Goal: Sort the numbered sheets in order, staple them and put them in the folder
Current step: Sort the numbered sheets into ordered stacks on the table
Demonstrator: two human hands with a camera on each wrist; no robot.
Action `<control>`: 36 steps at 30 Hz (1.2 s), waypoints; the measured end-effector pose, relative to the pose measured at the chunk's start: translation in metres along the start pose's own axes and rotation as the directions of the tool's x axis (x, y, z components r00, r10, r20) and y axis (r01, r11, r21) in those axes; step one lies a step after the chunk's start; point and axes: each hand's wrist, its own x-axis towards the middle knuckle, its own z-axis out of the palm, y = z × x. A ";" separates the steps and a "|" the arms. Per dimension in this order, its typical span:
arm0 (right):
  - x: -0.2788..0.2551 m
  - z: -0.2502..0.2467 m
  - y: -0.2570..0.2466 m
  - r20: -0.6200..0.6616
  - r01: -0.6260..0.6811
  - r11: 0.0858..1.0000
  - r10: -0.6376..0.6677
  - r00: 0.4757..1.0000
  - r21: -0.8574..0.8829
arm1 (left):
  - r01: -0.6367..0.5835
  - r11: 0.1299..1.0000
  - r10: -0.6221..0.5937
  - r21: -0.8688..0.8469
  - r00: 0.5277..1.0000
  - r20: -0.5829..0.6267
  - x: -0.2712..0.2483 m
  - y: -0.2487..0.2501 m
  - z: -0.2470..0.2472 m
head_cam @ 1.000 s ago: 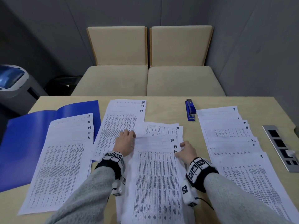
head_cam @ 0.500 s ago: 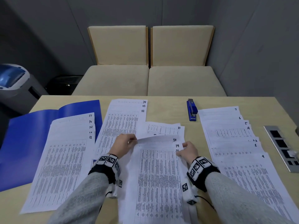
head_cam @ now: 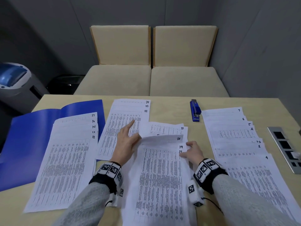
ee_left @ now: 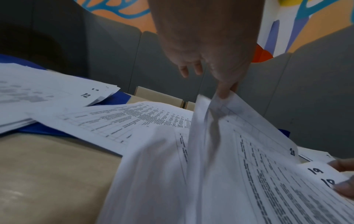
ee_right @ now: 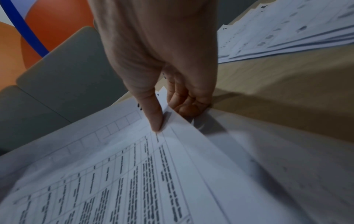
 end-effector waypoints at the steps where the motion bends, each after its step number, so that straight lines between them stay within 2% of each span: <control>1: 0.002 0.001 0.001 0.017 -0.002 1.000 0.002 1.000 0.027 | -0.014 1.000 0.014 -0.006 1.000 -0.011 0.000 0.002 -0.004; 4: 0.003 0.001 0.001 0.054 0.005 0.999 -0.007 0.999 0.049 | -0.001 0.999 0.000 -0.047 1.000 -0.012 0.000 0.006 -0.007; 6: 0.003 0.001 -0.002 0.065 0.000 0.997 -0.005 0.998 0.073 | 0.133 0.969 -0.120 -0.210 0.990 0.074 0.001 0.011 -0.008; 8: 0.007 0.001 -0.001 0.078 -0.017 0.996 0.011 0.997 0.086 | 0.333 0.825 -0.233 -0.457 0.936 0.262 0.004 0.020 -0.013; 10: 0.021 0.003 0.010 0.091 -0.022 0.995 0.012 0.996 0.101 | 0.492 0.643 -0.277 -0.587 0.864 0.420 0.004 0.022 -0.017; 13: 0.007 0.002 0.003 0.110 -0.044 0.990 0.029 0.993 0.131 | 0.597 0.500 -0.330 -0.627 0.801 0.499 0.002 0.014 -0.014; 17: -0.010 -0.002 -0.004 0.096 -0.031 0.992 0.019 0.995 0.125 | 0.735 0.253 -0.509 -0.630 0.655 0.559 -0.009 0.012 -0.003; 19: -0.011 -0.002 -0.004 0.101 -0.033 0.988 0.018 0.995 0.148 | 0.803 0.247 -0.549 -0.543 0.577 0.605 -0.021 0.020 -0.001; 22: -0.015 0.000 -0.007 0.105 -0.051 0.980 0.031 0.994 0.193 | 0.872 0.306 -0.553 -0.383 0.490 0.674 -0.041 0.027 0.009; 24: -0.020 0.005 -0.009 0.085 -0.021 0.977 0.002 0.996 0.213 | 0.872 0.358 -0.591 -0.333 0.488 0.643 -0.048 0.031 0.015; 26: -0.016 0.009 -0.006 0.042 0.052 0.981 -0.061 0.997 0.187 | 0.848 0.367 -0.577 -0.383 0.531 0.621 -0.046 0.040 0.014; 28: -0.019 0.009 -0.007 0.058 0.094 0.980 -0.106 0.993 0.174 | 0.811 0.356 -0.553 -0.463 0.583 0.596 -0.044 0.047 0.009; 32: -0.029 0.010 -0.012 0.171 0.010 0.971 -0.052 0.984 0.238 | 0.802 0.300 -0.532 -0.517 0.590 0.607 -0.039 0.038 0.005; 36: -0.016 0.024 -0.019 0.181 -0.049 0.985 0.018 0.983 0.167 | 0.785 0.323 -0.526 -0.528 0.613 0.589 -0.027 0.014 0.000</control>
